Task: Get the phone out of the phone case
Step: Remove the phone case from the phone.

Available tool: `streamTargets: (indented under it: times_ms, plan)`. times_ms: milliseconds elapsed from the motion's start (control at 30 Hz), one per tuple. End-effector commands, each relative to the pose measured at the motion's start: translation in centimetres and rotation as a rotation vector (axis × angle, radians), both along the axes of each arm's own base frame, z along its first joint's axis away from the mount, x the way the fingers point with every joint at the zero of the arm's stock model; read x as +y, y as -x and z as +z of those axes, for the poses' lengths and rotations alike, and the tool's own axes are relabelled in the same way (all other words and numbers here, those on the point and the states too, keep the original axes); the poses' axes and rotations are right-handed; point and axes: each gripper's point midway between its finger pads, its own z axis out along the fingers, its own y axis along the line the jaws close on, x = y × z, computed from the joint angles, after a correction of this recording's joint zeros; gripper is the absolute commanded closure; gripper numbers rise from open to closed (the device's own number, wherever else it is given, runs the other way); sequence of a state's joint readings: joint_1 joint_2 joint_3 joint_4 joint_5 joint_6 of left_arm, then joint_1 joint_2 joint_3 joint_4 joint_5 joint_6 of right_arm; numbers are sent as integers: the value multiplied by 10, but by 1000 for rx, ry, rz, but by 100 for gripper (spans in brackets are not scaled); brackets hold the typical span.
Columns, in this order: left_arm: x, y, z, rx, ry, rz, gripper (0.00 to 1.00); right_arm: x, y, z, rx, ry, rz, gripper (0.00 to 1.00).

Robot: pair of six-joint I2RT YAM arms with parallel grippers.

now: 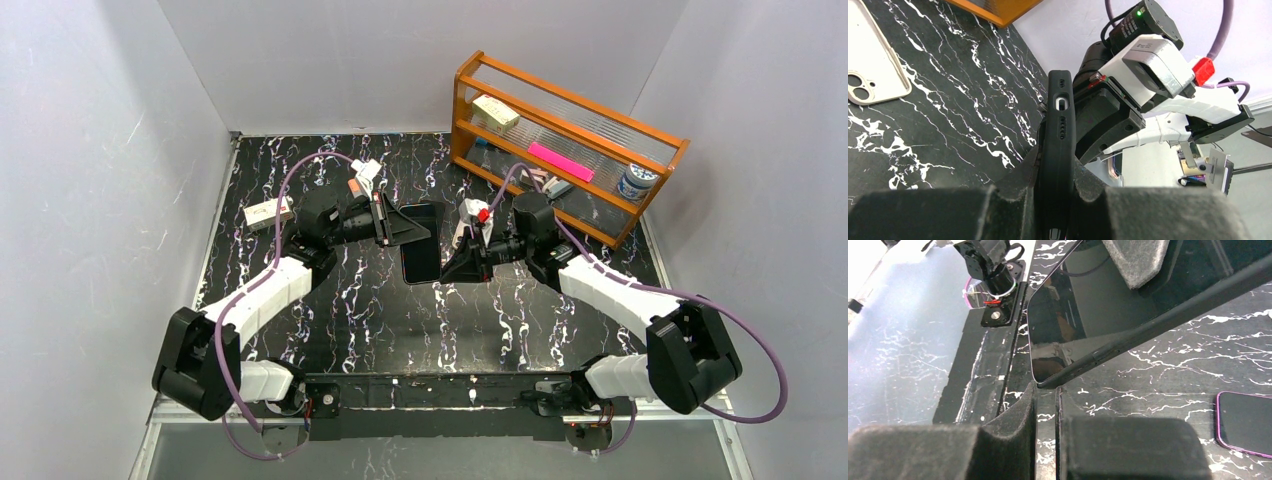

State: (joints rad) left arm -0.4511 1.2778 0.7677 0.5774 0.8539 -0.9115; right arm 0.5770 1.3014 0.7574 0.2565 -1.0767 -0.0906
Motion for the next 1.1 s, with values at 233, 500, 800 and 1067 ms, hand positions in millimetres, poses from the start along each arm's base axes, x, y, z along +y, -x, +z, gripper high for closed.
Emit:
streamTargets:
  times_ms: [233,500,800,1067]
  plan:
    - [-13,22,30,99,73,-107,100,11,-60,21,-343,-30,-228,99]
    - [-10,16,36,31,65,-63,100,4,-65,19,-257,-20,-338,89]
    - [3,8,29,-181,-85,-26,100,-9,-21,14,-120,-42,-251,65]
    - [3,16,41,-292,-64,-78,100,-6,14,30,-72,-105,-75,48]
